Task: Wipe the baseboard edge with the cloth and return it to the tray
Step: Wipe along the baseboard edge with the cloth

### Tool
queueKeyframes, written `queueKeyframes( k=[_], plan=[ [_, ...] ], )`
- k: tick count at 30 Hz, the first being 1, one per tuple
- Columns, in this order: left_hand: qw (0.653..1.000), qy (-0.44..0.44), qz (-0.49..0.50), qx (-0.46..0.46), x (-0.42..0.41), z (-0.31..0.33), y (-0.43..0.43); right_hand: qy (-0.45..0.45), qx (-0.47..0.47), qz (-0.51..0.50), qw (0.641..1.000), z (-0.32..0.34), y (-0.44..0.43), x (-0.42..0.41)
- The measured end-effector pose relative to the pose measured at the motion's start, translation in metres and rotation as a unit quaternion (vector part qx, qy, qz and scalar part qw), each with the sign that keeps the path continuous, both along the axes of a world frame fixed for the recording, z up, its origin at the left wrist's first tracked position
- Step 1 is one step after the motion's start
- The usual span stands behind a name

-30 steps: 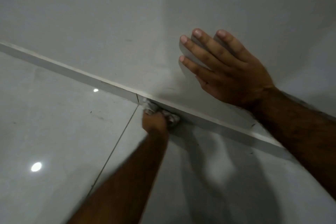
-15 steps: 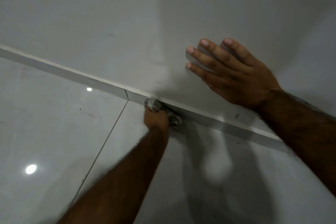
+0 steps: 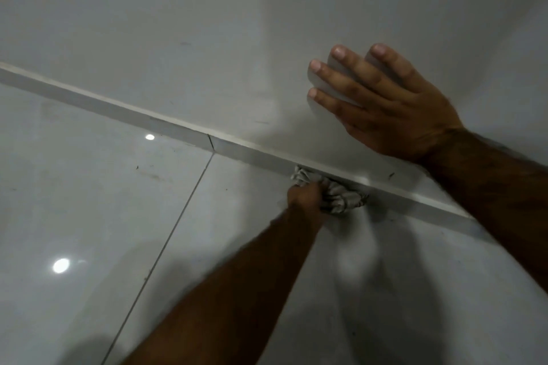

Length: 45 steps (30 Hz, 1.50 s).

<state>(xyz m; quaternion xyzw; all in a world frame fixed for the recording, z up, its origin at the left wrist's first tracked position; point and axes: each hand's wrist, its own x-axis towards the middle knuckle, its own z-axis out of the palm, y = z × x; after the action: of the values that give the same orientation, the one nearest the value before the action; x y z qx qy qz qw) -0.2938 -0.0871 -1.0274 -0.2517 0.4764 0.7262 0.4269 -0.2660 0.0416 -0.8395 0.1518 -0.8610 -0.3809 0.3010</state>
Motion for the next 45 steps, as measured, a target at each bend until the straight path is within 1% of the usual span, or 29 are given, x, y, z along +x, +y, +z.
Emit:
queueKeyframes(
  k=[1, 2, 4, 6, 8, 9, 12, 14, 16, 17, 19, 21, 23, 26, 32, 35, 37, 40, 43, 44, 45],
  plan=[
    [1.0, 0.007, 0.016, -0.005, -0.011, -0.004, -0.008, -0.001, -0.002, -0.002, 1.0, 0.0, 0.001, 0.001],
    [0.999, 0.022, 0.032, -0.034, -0.026, -0.006, -0.018, -0.001, -0.004, -0.002, 1.0, 0.0, 0.001, 0.0],
    [0.99, 0.052, 0.09, -0.094, -0.063, -0.017, -0.043, 0.003, -0.005, 0.002, 1.0, 0.0, 0.0, 0.0],
    [0.978, 0.066, 0.153, -0.128, -0.096, -0.018, -0.067, -0.001, -0.002, 0.009, 1.0, -0.001, 0.002, 0.0],
    [0.963, 0.098, 0.209, -0.137, -0.127, -0.012, -0.09, -0.003, 0.004, 0.016, 1.0, 0.0, 0.003, -0.001],
    [0.958, 0.106, 0.235, -0.126, -0.139, -0.009, -0.098, -0.002, 0.007, 0.016, 1.0, 0.0, 0.003, -0.001],
    [0.941, 0.131, 0.28, -0.135, -0.164, 0.0, -0.115, -0.003, 0.013, 0.013, 1.0, 0.0, 0.003, 0.0],
    [0.946, 0.129, 0.253, -0.158, -0.165, -0.002, -0.114, -0.001, 0.013, 0.017, 1.0, 0.001, 0.003, 0.0],
    [0.965, 0.13, 0.168, -0.152, -0.148, -0.007, -0.103, 0.003, 0.008, 0.021, 1.0, 0.002, 0.003, 0.0],
    [0.97, 0.145, 0.113, -0.16, -0.134, -0.012, -0.095, 0.003, 0.003, 0.023, 1.0, 0.002, 0.002, 0.0],
    [0.959, 0.208, -0.012, -0.194, -0.095, -0.014, -0.077, 0.003, -0.002, 0.019, 1.0, 0.001, 0.001, 0.001],
    [0.96, 0.229, -0.052, -0.154, -0.062, -0.011, -0.063, -0.015, 0.01, 0.005, 1.0, 0.0, 0.002, 0.003],
    [0.96, 0.228, -0.064, -0.146, -0.049, -0.006, -0.055, -0.034, 0.021, -0.007, 0.999, 0.002, 0.003, 0.003],
    [0.967, 0.213, -0.078, -0.116, -0.053, -0.002, -0.055, -0.038, 0.015, -0.01, 0.999, 0.003, 0.002, 0.004],
    [0.989, 0.116, -0.052, -0.07, -0.053, 0.014, -0.081, -0.031, 0.001, -0.019, 0.999, 0.002, -0.001, 0.006],
    [0.992, 0.121, -0.009, -0.027, -0.054, 0.02, -0.092, -0.041, 0.009, -0.031, 0.999, 0.003, -0.006, 0.006],
    [0.991, 0.135, -0.011, -0.001, -0.05, 0.034, -0.101, -0.066, -0.004, -0.061, 0.996, 0.004, -0.013, 0.009],
    [0.987, 0.154, -0.02, 0.045, -0.049, 0.079, -0.115, -0.151, -0.076, -0.113, 0.979, 0.018, -0.032, 0.017],
    [0.985, 0.154, -0.023, 0.074, -0.047, 0.135, -0.124, -0.227, -0.177, -0.115, 0.951, 0.046, -0.05, 0.026],
    [0.985, 0.153, -0.025, 0.079, -0.047, 0.157, -0.125, -0.247, -0.235, -0.11, 0.934, 0.06, -0.056, 0.028],
    [0.984, 0.154, -0.029, 0.085, -0.046, 0.179, -0.126, -0.269, -0.321, -0.115, 0.901, 0.076, -0.062, 0.028]
  ],
)
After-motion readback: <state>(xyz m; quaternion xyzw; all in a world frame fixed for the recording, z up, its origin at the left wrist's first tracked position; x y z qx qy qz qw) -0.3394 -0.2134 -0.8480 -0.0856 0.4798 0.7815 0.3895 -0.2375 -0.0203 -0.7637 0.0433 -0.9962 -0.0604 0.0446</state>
